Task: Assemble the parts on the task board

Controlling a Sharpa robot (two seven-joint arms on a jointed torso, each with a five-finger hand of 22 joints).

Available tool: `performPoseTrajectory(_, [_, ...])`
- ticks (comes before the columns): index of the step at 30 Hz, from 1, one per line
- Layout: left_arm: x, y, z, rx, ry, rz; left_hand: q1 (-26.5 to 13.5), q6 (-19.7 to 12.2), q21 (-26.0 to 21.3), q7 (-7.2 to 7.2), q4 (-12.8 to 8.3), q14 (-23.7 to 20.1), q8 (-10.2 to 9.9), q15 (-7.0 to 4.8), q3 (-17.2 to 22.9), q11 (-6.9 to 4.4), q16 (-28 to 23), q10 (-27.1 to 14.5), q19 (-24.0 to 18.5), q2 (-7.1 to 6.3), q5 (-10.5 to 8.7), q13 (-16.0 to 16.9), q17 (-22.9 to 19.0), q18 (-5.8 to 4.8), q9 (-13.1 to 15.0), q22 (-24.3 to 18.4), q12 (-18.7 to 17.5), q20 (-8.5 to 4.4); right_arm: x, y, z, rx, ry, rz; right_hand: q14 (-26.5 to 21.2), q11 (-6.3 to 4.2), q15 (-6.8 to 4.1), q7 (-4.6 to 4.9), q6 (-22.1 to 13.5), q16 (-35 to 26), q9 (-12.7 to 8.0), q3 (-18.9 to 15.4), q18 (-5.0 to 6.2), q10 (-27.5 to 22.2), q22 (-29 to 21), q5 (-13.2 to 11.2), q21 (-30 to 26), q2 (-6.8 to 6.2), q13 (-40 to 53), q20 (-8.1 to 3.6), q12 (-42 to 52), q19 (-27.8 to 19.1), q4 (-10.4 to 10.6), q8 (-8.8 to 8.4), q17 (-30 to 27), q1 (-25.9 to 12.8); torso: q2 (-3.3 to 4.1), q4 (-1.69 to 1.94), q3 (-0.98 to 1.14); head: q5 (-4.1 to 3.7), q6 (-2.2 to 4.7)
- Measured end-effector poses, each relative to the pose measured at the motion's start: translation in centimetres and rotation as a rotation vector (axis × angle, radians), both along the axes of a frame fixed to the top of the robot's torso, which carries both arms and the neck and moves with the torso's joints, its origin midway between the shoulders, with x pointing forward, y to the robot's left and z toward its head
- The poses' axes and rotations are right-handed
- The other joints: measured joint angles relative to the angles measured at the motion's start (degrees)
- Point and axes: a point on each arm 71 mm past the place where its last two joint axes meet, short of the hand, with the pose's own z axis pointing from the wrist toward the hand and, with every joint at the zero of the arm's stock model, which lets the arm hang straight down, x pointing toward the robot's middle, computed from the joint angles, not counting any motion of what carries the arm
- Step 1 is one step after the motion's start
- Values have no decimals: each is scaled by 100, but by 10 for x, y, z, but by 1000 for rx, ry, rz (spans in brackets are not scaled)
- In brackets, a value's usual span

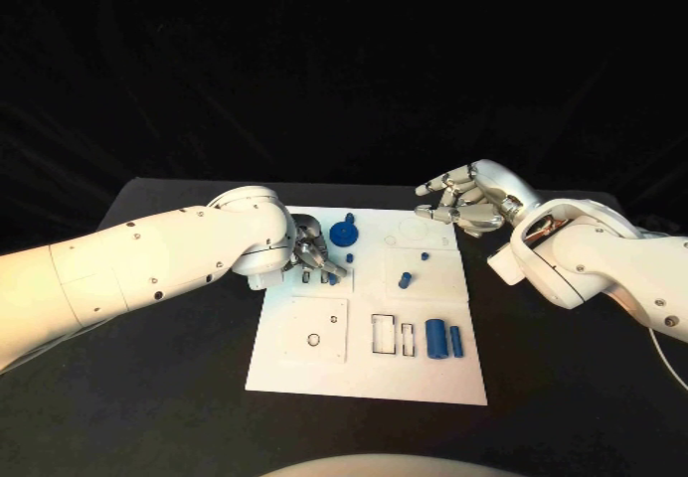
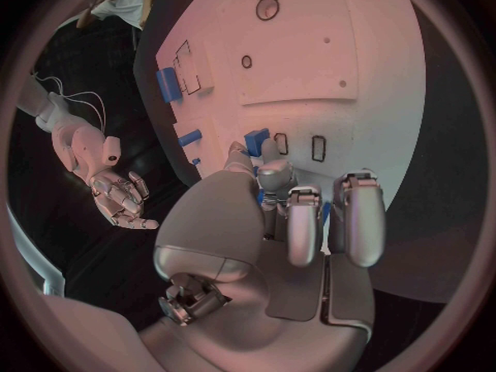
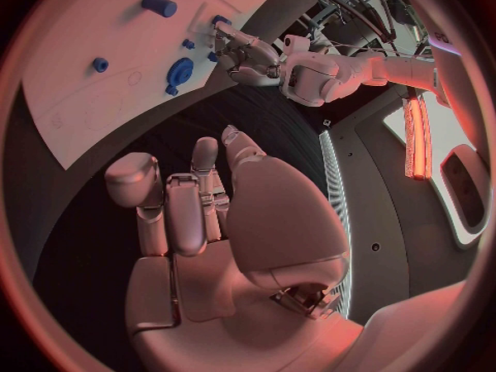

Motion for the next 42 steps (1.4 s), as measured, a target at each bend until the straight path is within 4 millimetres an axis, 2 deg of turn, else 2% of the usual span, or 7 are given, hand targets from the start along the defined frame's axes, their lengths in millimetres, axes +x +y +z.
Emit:
performPoseTrajectory(8, [1,0,2,-7,1,-1,648,-117,0,-34,-262,1,2,-42,501,-7,0,-8,0,86,-11,0,-1,0,87,0,0,-42,0,0,-1,-3,8,3,0,0,0,0,0,-14,0,0,0,0,0,0,0,0,0,0,0,0,0,0,0,0,0,3,3,-4,-18])
performPoseTrajectory(27, [3,2,2,-3,19,-6,843,-144,0,-20,-225,1,-47,-42,712,-21,0,-22,0,-51,7,-28,-2,0,111,-1,-37,-42,-1,1,-2,-3,17,9,0,0,0,-1,0,-22,0,0,0,0,-10,0,-21,23,1,0,0,0,0,0,-6,-23,-1,7,4,-14,-42])
performPoseTrajectory(32, [3,2,3,-4,19,-7,1145,-176,0,-29,-157,1,-197,-42,910,-50,0,-56,-21,-218,135,-64,-2,0,91,-1,-103,-62,-2,1,-2,-1,19,10,0,0,0,0,0,-22,0,-16,0,0,-20,0,-21,23,1,0,0,0,16,0,-12,-23,-1,7,3,-5,-49])
performPoseTrajectory(35, [2,2,3,-6,21,-9,1379,-207,0,-18,87,1,-362,-42,1154,-50,0,-74,-21,-368,241,-117,-2,1,-1,-1,-185,-62,-2,2,-3,1,20,10,0,0,0,0,0,-22,0,-16,0,0,-20,0,-21,23,1,0,0,0,16,0,-12,-23,-1,7,2,-4,-51])
performPoseTrajectory(39, [0,3,1,-12,27,-8,1295,-160,0,42,404,1,-469,-42,1979,-20,0,-83,-21,-726,284,-169,-2,0,-43,-1,-224,-62,-2,1,-3,3,23,9,0,0,0,0,0,-22,0,-16,0,0,-20,0,-21,23,1,0,0,0,16,0,-12,-23,0,7,2,2,-57])
performPoseTrajectory(40, [0,4,1,-14,28,-8,1307,-140,0,61,403,2,-483,-42,2320,3,0,-61,-21,-999,284,-158,-2,0,-40,-1,-224,-62,-2,1,-3,4,23,9,0,0,0,0,0,-22,0,-16,0,0,-20,0,-21,24,1,0,0,0,16,0,-13,-24,0,8,2,2,-60])
performPoseTrajectory(42, [-1,4,0,-17,31,-9,1258,-138,0,63,407,2,-492,-42,2657,12,0,-52,-21,-1212,284,-151,-2,0,-34,-1,-247,-62,-2,1,-3,5,24,8,0,0,0,0,0,-22,0,-16,0,0,-25,0,-21,40,-6,0,0,0,16,0,-19,-40,2,9,2,5,-68])
